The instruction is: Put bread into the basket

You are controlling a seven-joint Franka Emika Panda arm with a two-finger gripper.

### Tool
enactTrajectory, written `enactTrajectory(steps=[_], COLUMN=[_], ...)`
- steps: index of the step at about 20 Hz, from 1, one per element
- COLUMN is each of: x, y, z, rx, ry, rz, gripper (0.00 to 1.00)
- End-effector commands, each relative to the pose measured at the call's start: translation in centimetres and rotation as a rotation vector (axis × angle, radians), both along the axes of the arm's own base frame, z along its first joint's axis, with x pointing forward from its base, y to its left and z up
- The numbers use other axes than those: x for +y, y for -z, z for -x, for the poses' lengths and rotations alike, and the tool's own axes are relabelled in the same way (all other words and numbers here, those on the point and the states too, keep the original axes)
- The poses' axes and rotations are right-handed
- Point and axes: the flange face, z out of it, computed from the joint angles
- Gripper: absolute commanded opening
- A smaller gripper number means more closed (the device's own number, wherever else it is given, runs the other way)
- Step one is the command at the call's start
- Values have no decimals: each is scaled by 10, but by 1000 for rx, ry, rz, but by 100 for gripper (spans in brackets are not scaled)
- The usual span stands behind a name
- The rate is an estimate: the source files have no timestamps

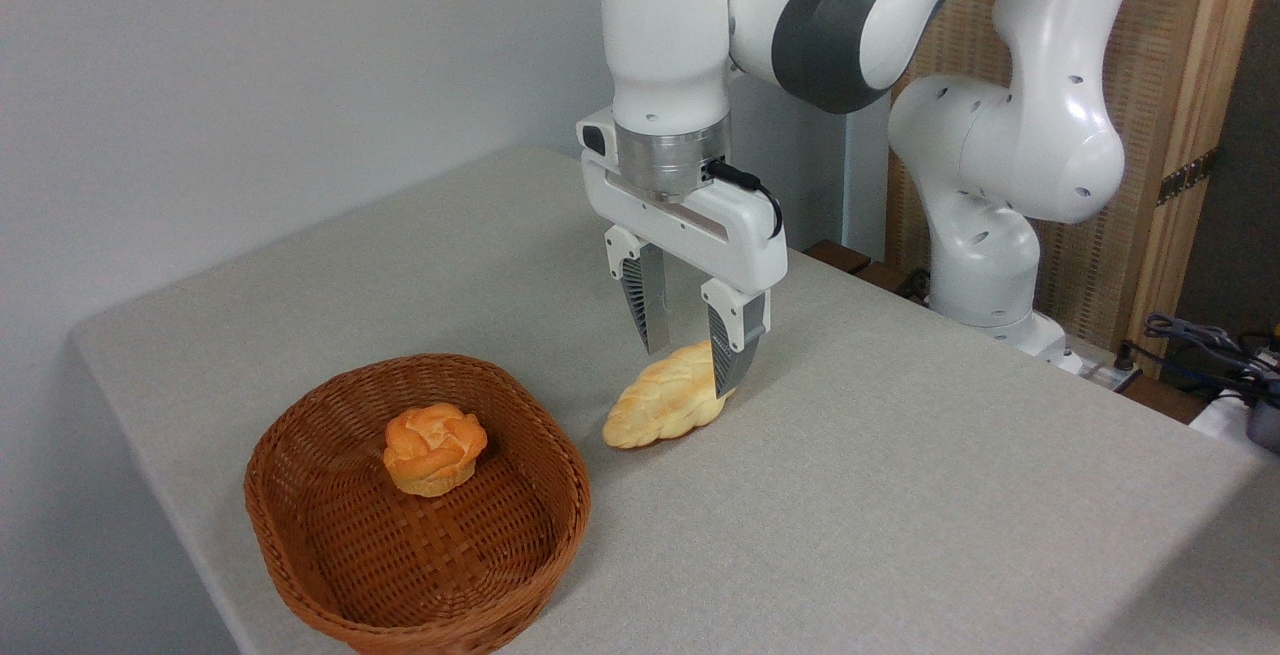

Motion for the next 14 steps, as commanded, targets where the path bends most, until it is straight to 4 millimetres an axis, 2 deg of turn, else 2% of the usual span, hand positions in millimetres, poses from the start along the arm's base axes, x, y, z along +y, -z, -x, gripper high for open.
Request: enactTrajectory(steps=[1,3,14], x=[-6,-12,-17], y=[4,9,22], z=[6,6,10], rx=[-23,-31,-24], ry=[7,18,31], rz=[10,3,-3], gripper=[100,100,100])
